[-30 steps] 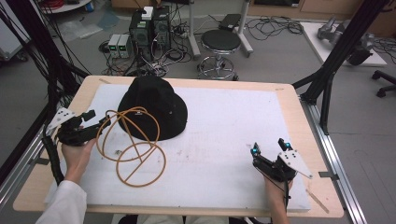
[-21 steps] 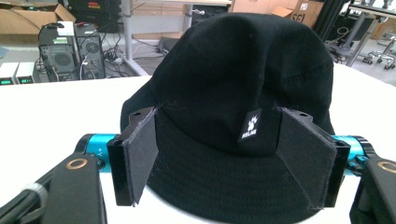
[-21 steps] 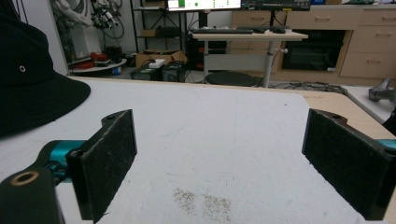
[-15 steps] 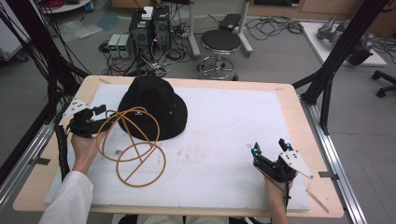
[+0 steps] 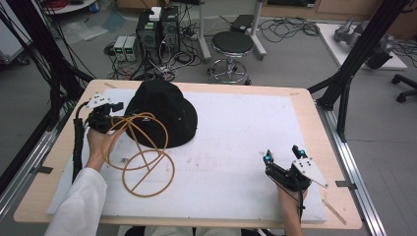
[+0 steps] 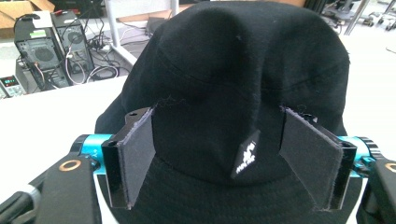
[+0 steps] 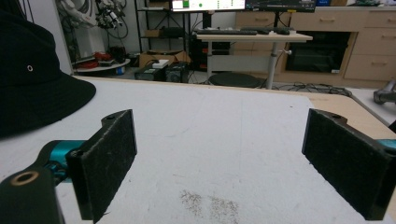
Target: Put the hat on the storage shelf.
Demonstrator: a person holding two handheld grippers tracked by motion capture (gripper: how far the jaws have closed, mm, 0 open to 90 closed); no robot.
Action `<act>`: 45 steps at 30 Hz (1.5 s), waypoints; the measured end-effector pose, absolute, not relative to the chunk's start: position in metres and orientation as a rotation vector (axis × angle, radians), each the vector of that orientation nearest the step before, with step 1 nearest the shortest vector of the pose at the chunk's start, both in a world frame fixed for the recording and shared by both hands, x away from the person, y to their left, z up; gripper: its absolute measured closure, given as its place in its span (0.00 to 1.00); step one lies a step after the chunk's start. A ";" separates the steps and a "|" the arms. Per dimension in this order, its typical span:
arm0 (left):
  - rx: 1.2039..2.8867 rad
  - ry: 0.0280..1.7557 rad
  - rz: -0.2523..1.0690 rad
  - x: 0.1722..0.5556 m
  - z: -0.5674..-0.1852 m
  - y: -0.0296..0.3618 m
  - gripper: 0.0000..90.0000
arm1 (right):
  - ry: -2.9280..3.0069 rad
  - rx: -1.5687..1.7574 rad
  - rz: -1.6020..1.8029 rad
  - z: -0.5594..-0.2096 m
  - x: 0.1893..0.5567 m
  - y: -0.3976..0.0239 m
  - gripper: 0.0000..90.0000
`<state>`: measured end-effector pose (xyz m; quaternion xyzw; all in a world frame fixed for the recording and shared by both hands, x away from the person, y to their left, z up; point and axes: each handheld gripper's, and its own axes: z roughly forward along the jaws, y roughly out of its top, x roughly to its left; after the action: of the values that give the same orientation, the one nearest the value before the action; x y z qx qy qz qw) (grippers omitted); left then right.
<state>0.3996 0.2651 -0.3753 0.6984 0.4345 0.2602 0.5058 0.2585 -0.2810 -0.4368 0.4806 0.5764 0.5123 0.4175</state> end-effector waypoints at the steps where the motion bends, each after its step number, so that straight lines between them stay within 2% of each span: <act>1: 1.682 1.048 0.623 0.402 -0.376 0.264 0.30 | 1.448 1.209 1.287 -0.437 0.259 -0.280 0.10; 15: 1.842 1.014 0.565 0.433 -0.386 0.228 0.31 | 1.448 1.204 1.294 -0.437 0.261 -0.278 0.10; 18: 1.833 1.012 0.542 0.436 -0.392 0.224 0.38 | 1.451 1.203 1.298 -0.436 0.261 -0.278 0.10; 23: 1.804 1.013 0.527 0.438 -0.395 0.222 0.42 | 1.445 1.213 1.304 -0.437 0.261 -0.280 0.10; 28: 1.790 1.032 0.535 0.438 -0.395 0.228 0.59 | 1.451 1.222 1.307 -0.437 0.262 -0.281 0.10; 30: 1.789 1.044 0.539 0.438 -0.394 0.229 0.68 | 1.456 1.221 1.307 -0.437 0.262 -0.281 0.10; 34: 1.756 1.082 0.450 0.441 -0.398 0.232 0.92 | 1.458 1.219 1.303 -0.438 0.263 -0.280 0.10; 38: 1.766 1.055 0.468 0.442 -0.399 0.232 0.97 | 1.460 1.218 1.300 -0.438 0.264 -0.279 0.10; 45: 1.752 1.051 0.462 0.440 -0.399 0.234 0.97 | 1.463 1.219 1.303 -0.438 0.264 -0.279 0.10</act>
<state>0.4405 0.2345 -0.3993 0.7244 0.4345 0.1910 0.5001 0.2635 -0.2789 -0.4375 0.4830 0.5797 0.5162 0.4052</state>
